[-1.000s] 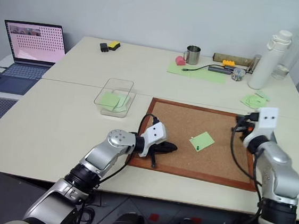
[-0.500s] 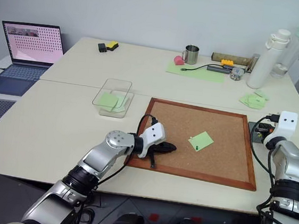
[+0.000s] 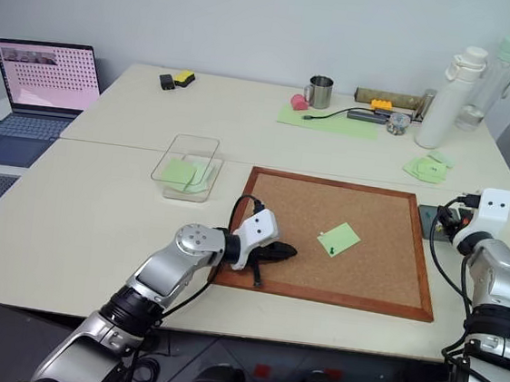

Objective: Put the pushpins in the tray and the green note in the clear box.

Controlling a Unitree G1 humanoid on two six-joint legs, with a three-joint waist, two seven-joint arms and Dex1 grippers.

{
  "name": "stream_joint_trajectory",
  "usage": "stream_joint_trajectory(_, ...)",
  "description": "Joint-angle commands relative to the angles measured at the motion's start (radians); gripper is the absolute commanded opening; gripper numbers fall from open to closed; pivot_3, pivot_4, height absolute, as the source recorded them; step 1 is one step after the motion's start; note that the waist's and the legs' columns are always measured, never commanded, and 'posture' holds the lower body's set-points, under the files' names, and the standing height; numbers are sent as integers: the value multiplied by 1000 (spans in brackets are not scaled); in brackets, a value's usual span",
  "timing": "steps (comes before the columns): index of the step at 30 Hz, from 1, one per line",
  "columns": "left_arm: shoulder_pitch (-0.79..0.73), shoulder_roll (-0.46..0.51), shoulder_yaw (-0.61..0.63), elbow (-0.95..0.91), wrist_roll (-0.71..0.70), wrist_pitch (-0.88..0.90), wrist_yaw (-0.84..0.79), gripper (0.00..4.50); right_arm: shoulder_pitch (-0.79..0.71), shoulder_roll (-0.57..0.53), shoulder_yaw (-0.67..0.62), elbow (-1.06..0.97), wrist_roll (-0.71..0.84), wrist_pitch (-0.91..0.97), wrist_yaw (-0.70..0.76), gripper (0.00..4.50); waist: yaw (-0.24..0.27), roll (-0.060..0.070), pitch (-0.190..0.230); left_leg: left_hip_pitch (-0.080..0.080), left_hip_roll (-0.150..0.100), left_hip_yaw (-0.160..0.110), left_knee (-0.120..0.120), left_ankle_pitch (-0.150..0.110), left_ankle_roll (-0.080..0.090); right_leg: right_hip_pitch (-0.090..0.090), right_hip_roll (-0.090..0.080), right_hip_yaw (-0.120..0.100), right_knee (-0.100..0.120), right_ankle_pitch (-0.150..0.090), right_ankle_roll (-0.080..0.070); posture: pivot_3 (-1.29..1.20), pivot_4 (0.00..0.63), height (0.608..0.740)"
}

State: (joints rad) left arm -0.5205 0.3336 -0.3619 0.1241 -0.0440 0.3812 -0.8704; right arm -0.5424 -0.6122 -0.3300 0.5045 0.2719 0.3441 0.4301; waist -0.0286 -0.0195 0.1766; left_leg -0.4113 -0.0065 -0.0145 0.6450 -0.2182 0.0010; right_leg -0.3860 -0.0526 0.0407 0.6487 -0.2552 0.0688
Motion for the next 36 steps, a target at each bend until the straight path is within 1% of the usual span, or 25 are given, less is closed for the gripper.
stream_joint_trajectory(1,14,18,-8,35,26,26,10,0,152,19,56,-345,100,93,129,2386,0,0,0,0,0,-1,0,0,0,0,0,0,0,0,0,0,150,740)
stream_joint_trajectory(5,9,17,-8,43,27,22,11,0,333,70,153,-658,150,159,154,2386,2,1,-1,0,1,-2,0,0,0,1,0,-1,0,0,0,0,150,740)
stream_joint_trajectory(7,7,17,-7,44,25,22,10,0,398,93,212,-777,166,159,178,2386,1,2,-2,0,1,-2,0,0,0,0,0,-1,0,0,0,0,150,740)
stream_joint_trajectory(9,8,17,-8,42,25,23,10,0,438,115,267,-845,159,168,173,2386,0,2,-2,0,0,-1,0,0,0,0,0,0,0,0,0,0,150,740)
stream_joint_trajectory(12,8,17,-10,43,25,23,9,0,447,150,318,-852,122,160,139,2386,0,2,-2,0,0,-1,1,0,0,0,0,0,-1,0,1,0,150,740)
stream_joint_trajectory(16,8,20,-13,39,24,25,6,0,421,177,366,-796,53,146,93,2386,1,1,-2,0,0,-2,1,0,0,0,0,-1,-1,0,0,0,150,740)
stream_joint_trajectory(22,8,25,-9,35,25,28,5,0,390,195,391,-715,-15,145,57,2386,2,1,-2,0,0,-2,0,0,0,-1,0,-1,-1,0,0,0,150,740)
stream_joint_trajectory(26,17,26,-10,23,24,34,7,0,377,219,396,-690,-19,134,62,2386,2,1,-2,0,0,-2,0,0,0,0,0,-1,-1,0,0,0,150,740)
stream_joint_trajectory(28,20,27,-10,20,24,35,8,0,373,226,400,-682,-25,129,62,2028,1,1,-2,0,0,-2,0,0,0,0,0,-1,-1,0,0,0,150,740)
stream_joint_trajectory(29,21,27,-10,19,24,35,9,0,371,229,400,-679,-24,128,66,1938,0,1,-2,0,0,-2,0,0,0,0,0,-1,-1,0,0,0,150,740)
stream_joint_trajectory(30,21,27,-9,18,23,36,9,0,369,231,399,-677,-23,128,68,1679,0,1,-2,0,0,-2,0,0,0,0,0,-1,-1,0,0,0,150,740)
stream_joint_trajectory(32,22,28,-8,18,23,36,11,0,367,235,396,-676,-19,129,72,1340,0,1,-2,0,0,-2,0,0,0,0,0,-1,-1,0,0,0,150,740)
stream_joint_trajectory(33,20,28,-8,20,23,36,11,0,365,236,394,-676,-16,130,75,1041,0,1,-2,0,0,-2,0,0,0,0,0,-1,-1,0,0,0,150,740)
stream_joint_trajectory(34,20,29,-7,22,24,34,12,0,365,237,393,-677,-14,131,78,934,0,1,-2,0,0,-2,0,0,0,0,0,-1,-1,0,0,0,150,740)
stream_joint_trajectory(35,20,29,-7,24,25,33,13,0,366,238,392,-678,-13,131,80,613,0,1,-2,0,0,-2,0,0,0,0,0,-1,-1,0,0,0,150,740)
stream_joint_trajectory(36,21,29,-7,25,25,32,14,0,367,239,392,-678,-13,131,82,445,0,1,-2,0,0,-2,0,0,0,0,0,-1,-1,0,0,0,150,740)
